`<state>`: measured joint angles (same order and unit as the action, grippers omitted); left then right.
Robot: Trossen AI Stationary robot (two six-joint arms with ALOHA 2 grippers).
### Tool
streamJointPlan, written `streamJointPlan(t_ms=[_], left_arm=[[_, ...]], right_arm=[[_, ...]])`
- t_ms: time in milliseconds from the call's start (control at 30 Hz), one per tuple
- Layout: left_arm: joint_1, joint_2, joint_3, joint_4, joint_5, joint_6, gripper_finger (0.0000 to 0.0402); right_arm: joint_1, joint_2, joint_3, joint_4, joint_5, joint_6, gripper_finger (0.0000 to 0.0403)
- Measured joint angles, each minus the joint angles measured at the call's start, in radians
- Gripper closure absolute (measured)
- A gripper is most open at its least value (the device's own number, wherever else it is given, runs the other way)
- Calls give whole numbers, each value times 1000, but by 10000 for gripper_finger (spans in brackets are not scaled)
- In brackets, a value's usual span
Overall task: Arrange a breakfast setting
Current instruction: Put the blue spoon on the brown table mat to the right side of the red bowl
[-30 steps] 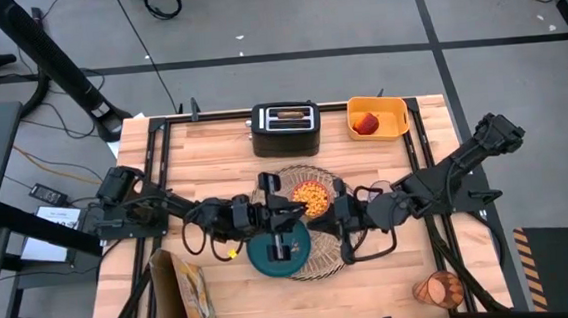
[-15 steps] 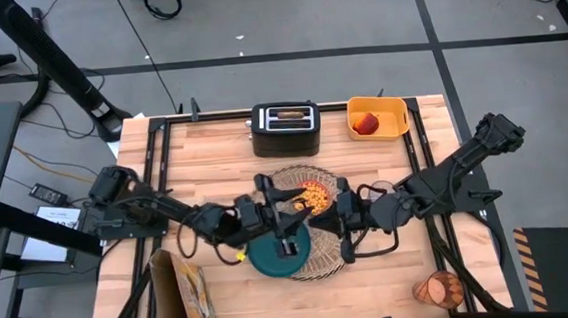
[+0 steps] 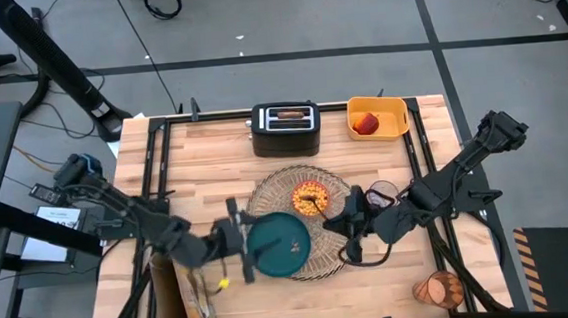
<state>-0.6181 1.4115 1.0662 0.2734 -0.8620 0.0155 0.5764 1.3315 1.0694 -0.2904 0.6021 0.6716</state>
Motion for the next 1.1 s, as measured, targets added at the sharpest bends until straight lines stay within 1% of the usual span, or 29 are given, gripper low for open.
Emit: streamJointPlan(t_ms=[67,133,233,300,367,467,567,633,767,933,1000,1100], left_arm=[[22,-25,-99,29,10,-66,181],[41,-50,-212,108,59,-76,199],[76,-73,-360,316,200,-20,226],[98,-72,-436,407,287,32,239],[124,-71,-478,464,334,65,248],[160,-73,-501,464,342,79,252],[189,-72,-503,451,343,76,253],[207,-73,-502,432,343,76,253],[219,-72,-503,412,342,103,253],[218,-72,-503,398,344,109,253],[218,-72,-503,404,344,111,253],[223,-72,-503,403,344,113,253]], right_arm=[[10,0,-18,-34,-37,124,395],[26,1,-21,-90,-76,260,395],[49,1,-21,-183,-126,479,395],[52,-4,-21,-253,-212,623,395],[43,-12,-21,-326,-285,754,395],[31,-20,-21,-391,-385,934,395],[36,-21,-20,-373,-460,1094,395],[53,-18,-20,-357,-487,1196,395],[104,-17,-20,-354,-499,1367,395],[173,-13,-19,-412,-505,1545,395],[189,-9,-29,-421,-512,1560,395],[193,12,-62,-379,-500,1560,395]])
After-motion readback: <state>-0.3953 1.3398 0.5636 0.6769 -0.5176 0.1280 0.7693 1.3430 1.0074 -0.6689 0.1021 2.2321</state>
